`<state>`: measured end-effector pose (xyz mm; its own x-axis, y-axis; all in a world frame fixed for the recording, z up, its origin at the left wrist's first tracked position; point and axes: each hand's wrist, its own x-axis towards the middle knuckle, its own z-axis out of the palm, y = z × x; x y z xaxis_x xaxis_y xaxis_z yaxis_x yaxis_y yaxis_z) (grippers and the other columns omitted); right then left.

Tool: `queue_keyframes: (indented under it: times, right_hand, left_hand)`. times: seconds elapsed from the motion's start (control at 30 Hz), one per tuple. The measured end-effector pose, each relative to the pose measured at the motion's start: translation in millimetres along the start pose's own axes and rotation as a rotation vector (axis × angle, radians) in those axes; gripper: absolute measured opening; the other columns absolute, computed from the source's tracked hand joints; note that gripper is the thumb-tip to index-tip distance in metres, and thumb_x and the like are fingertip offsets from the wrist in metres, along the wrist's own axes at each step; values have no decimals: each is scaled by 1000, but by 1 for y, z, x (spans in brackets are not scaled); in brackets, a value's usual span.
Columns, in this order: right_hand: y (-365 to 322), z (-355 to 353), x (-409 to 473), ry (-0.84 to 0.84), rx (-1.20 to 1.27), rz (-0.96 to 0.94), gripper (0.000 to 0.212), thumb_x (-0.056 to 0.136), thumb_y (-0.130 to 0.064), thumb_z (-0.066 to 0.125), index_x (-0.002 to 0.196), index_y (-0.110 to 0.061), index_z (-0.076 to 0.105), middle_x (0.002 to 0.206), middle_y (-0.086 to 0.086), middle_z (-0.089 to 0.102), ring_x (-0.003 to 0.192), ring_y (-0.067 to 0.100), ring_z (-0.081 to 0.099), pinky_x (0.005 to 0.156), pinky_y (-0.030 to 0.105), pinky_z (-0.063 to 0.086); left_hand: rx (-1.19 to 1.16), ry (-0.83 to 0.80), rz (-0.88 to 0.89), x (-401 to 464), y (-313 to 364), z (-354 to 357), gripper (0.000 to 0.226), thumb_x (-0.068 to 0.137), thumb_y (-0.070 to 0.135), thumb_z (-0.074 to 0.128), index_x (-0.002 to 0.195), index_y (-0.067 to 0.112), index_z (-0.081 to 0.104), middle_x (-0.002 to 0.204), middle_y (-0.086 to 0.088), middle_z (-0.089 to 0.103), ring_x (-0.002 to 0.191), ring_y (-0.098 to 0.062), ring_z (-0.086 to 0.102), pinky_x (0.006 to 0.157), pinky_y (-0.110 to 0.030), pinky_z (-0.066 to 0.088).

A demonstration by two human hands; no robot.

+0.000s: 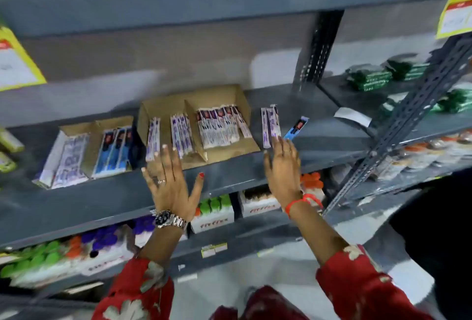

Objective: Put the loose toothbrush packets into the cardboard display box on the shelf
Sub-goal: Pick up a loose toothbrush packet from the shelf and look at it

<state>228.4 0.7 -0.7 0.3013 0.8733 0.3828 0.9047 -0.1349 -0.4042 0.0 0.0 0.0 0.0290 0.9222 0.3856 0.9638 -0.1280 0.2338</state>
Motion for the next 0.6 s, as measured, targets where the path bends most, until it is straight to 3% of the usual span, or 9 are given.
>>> queue_keyframes:
  times: [0.13,0.33,0.47,0.6]
  right_hand:
    - [21,7,33,-2,-9,213,30,94,-10,39,118,2,52,116,23,57,107,37,46,94,42,39]
    - [30,7,62,-18,-53,450,32,90,-28,51,104,0,61,108,21,64,109,38,49,84,42,47]
    - [31,8,71,-40,-24,570,34,84,-30,61,104,-3,59,111,19,64,111,37,50,86,41,46]
    - [32,5,78,-77,21,663,28,84,-31,58,99,-7,64,106,17,68,102,36,60,80,36,48]
  left_hand:
    - [27,-39,-40,-5,-1,17,80,82,61,18,142,8,11,151,-14,14,139,-25,5,108,-52,-7]
    - [23,-114,-79,-10,-1,32,79,81,57,20,141,6,15,151,-12,15,139,-24,7,109,-52,-6]
    - [48,-129,-90,-9,1,34,79,81,57,19,141,6,15,150,-12,20,139,-24,8,109,-50,-7]
    - [52,-152,-86,-15,0,37,78,81,58,18,141,8,15,151,-11,18,139,-24,8,109,-49,-8]
